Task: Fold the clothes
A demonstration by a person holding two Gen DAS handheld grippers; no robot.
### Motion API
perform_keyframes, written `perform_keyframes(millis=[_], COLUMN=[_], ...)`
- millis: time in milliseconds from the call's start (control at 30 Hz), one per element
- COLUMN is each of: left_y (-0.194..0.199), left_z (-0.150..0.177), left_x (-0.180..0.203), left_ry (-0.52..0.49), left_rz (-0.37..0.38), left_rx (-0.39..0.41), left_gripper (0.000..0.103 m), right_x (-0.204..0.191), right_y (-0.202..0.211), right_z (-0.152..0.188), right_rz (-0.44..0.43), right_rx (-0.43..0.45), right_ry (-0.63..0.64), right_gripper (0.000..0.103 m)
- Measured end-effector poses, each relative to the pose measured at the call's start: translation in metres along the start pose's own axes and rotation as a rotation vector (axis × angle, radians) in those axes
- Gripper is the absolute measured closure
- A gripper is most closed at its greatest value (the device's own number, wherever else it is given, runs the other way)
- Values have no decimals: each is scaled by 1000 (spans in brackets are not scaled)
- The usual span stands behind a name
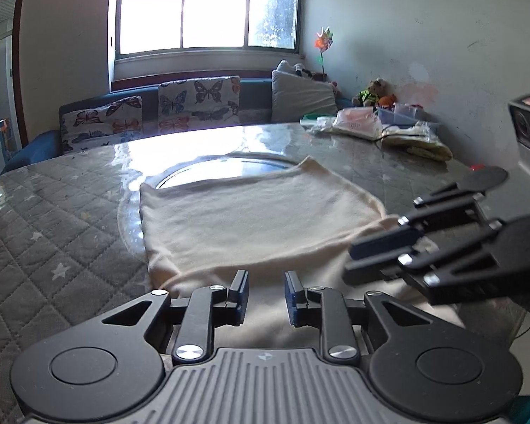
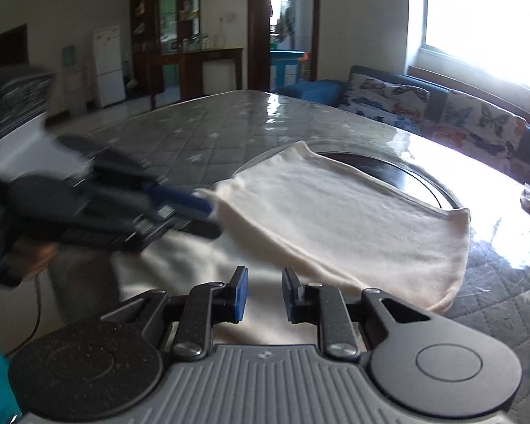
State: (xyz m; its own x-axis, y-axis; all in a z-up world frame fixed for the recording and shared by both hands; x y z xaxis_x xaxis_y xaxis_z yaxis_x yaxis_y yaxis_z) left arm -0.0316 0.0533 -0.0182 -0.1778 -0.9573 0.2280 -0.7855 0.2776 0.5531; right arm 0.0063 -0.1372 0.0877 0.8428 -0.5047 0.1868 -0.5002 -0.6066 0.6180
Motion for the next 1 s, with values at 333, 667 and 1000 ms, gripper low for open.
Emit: perform_keyframes(millis=[333,667,1000], left_y=[29,43,-12], left_z=[26,13,-11], left_x=[-20,-27,-47], left_ry=[19,56,213], left_rz=[-42,-25,-58], left_rx=[-16,-8,-36], left_gripper=[78,73,74], right_x=[-1,3,22], right_y=[3,20,5], right_z=[14,15,16], right_rz=[16,35,67], right_rx=[-34,-19,-19], right_ry=[31,8,-70], right_gripper=[83,81,80])
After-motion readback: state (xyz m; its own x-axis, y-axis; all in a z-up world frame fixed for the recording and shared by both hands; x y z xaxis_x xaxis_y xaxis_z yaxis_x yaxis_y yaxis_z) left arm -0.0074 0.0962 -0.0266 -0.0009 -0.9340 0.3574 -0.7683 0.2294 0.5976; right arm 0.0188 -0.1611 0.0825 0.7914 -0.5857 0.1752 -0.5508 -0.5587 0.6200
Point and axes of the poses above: each gripper's, at about its wrist camera, not at the fingertips, and y roughly against the way its jaws point, x to its right, z to its underside, the point moved 5 cm from there along -y, roughly the way its jaws point, and after that the axes turned 14 degrees about y, right-handed, at the moved point
